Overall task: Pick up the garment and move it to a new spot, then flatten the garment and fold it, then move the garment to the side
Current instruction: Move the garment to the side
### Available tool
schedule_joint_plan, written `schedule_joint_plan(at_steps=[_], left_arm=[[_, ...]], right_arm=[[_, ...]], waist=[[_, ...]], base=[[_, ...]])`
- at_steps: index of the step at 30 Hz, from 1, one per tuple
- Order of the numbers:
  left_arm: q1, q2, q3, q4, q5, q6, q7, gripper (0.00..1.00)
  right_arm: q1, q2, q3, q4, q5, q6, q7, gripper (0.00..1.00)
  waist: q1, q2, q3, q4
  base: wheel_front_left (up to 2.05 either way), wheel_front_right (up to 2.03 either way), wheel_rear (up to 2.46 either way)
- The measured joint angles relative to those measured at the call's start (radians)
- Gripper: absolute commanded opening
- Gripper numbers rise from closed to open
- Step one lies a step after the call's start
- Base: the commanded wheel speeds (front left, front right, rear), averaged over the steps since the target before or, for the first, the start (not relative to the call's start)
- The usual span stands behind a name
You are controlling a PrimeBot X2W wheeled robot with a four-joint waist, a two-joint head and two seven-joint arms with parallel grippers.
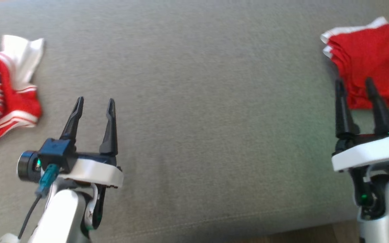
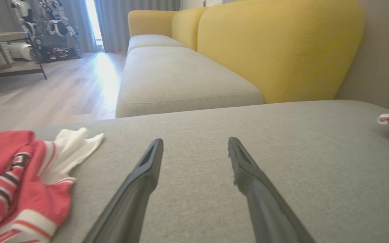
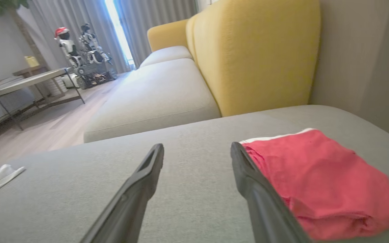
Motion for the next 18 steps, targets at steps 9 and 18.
schedule_joint_plan(at_steps=[9,18], left_arm=[[0.056,0.002,0.038,0.010,-0.026,0.019,-0.005,1.00],[0.128,0.008,0.038,0.025,-0.033,0.023,-0.012,1.00]], right_arm=[[0.019,0.004,0.080,0.056,-0.063,0.000,-0.068,1.00],[0.086,0.004,0.112,0.120,-0.088,0.000,-0.090,1.00]], waist=[[0.0000,0.0000,-0.071,0.086],[0.0000,0.0000,-0.153,0.123]], base=[[0.00,0.00,0.00],[0.00,0.00,0.00]])
